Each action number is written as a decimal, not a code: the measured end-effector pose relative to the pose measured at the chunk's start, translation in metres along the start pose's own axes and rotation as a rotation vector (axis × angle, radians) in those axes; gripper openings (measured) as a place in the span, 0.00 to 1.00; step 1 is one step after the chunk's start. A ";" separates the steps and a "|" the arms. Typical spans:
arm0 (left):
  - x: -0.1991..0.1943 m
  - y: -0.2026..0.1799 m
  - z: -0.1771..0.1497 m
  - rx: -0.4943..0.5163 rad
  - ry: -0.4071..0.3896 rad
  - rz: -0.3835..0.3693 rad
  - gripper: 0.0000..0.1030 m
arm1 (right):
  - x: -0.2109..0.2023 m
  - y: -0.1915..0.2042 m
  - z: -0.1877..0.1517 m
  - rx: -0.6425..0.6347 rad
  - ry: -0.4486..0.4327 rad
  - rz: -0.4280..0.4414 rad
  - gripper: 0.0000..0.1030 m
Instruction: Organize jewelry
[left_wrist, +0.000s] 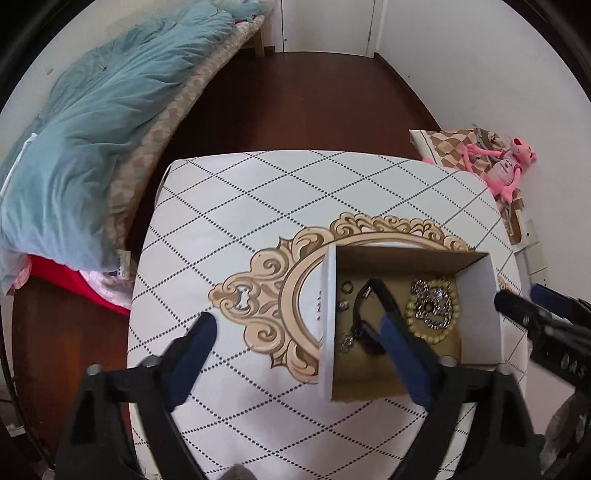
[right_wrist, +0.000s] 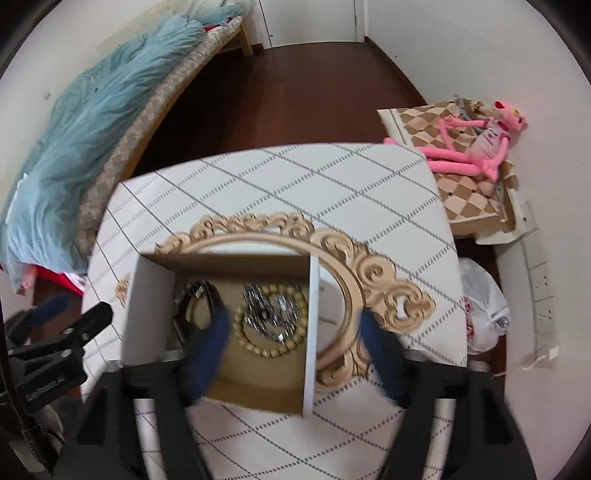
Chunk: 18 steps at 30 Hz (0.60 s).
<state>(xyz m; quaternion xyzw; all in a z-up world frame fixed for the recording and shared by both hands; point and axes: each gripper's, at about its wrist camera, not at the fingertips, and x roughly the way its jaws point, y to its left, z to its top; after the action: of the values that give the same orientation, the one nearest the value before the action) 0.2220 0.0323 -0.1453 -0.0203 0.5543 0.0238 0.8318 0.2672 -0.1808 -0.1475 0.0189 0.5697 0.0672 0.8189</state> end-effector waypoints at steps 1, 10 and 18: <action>0.000 0.000 -0.004 0.001 -0.001 0.014 0.89 | 0.000 0.000 -0.004 -0.002 0.001 -0.011 0.84; -0.021 -0.006 -0.026 0.009 -0.060 0.079 1.00 | -0.009 0.003 -0.047 0.002 -0.006 -0.126 0.98; -0.067 -0.012 -0.037 0.004 -0.114 0.038 1.00 | -0.060 0.004 -0.066 0.030 -0.087 -0.158 0.98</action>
<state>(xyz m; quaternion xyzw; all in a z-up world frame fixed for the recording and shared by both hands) 0.1626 0.0170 -0.0974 -0.0067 0.5062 0.0395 0.8615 0.1848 -0.1881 -0.1142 -0.0106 0.5342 -0.0070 0.8453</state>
